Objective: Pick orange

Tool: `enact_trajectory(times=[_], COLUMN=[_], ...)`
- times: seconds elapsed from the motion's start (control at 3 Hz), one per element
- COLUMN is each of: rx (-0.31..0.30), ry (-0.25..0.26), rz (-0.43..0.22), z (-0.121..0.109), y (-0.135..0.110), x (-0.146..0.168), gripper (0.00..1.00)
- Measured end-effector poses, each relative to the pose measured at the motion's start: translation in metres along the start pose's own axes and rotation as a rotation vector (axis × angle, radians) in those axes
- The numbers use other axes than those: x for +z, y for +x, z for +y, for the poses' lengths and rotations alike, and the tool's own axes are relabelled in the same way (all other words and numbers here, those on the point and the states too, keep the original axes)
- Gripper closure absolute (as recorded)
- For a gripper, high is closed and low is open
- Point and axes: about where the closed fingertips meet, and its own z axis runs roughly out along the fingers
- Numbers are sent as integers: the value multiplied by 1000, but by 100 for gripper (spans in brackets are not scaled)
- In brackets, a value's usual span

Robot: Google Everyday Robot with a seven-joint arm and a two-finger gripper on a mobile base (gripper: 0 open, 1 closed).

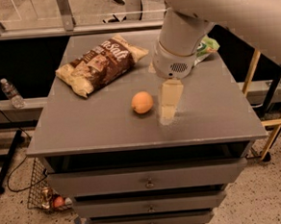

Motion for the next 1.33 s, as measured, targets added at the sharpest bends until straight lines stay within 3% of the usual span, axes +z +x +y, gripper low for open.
enact_trajectory(times=[0.33, 1.33], rx=[-4, -26], ry=[-3, -42], rz=[14, 11], z=[-13, -17], y=[3, -6], x=[9, 32], gripper=[0, 0])
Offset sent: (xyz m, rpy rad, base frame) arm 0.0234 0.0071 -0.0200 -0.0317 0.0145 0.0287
